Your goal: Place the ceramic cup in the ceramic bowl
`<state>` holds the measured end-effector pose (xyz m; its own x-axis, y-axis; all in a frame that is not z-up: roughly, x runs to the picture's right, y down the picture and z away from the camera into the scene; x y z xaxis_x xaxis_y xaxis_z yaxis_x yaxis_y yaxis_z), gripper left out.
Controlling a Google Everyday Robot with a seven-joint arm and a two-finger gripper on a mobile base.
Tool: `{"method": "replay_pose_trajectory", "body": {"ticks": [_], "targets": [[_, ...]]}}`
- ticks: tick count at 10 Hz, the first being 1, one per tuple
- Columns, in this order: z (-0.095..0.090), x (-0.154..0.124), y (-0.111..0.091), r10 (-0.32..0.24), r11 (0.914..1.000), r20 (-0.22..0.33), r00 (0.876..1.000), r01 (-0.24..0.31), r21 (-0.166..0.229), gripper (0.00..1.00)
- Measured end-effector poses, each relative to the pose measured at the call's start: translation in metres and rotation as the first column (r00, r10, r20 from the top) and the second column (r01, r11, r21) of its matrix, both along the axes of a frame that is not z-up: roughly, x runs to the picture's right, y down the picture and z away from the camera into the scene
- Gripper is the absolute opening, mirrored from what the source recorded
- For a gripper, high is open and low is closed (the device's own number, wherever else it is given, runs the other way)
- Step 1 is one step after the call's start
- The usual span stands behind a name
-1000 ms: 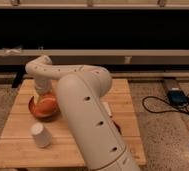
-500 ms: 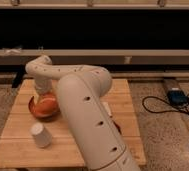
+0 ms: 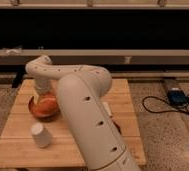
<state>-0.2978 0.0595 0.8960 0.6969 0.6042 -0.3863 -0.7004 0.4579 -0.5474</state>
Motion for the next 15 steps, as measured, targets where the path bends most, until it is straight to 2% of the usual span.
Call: {"method": "replay_pose_trajectory", "body": {"ticks": [9, 10, 12, 13, 15], "targets": [[0.000, 0.000, 0.000, -0.002, 1.0000, 0.000, 1.000, 0.002, 0.002, 0.80], [-0.004, 0.000, -0.003, -0.007, 0.9999, 0.004, 1.000, 0.006, 0.012, 0.80], [-0.031, -0.003, -0.010, -0.015, 0.9990, 0.021, 1.000, 0.014, 0.043, 0.80], [-0.054, -0.003, -0.009, -0.018, 0.9981, 0.031, 0.999, 0.016, 0.060, 0.80], [-0.097, -0.007, 0.007, -0.027, 0.9953, 0.047, 0.999, 0.023, 0.094, 0.80]]}}
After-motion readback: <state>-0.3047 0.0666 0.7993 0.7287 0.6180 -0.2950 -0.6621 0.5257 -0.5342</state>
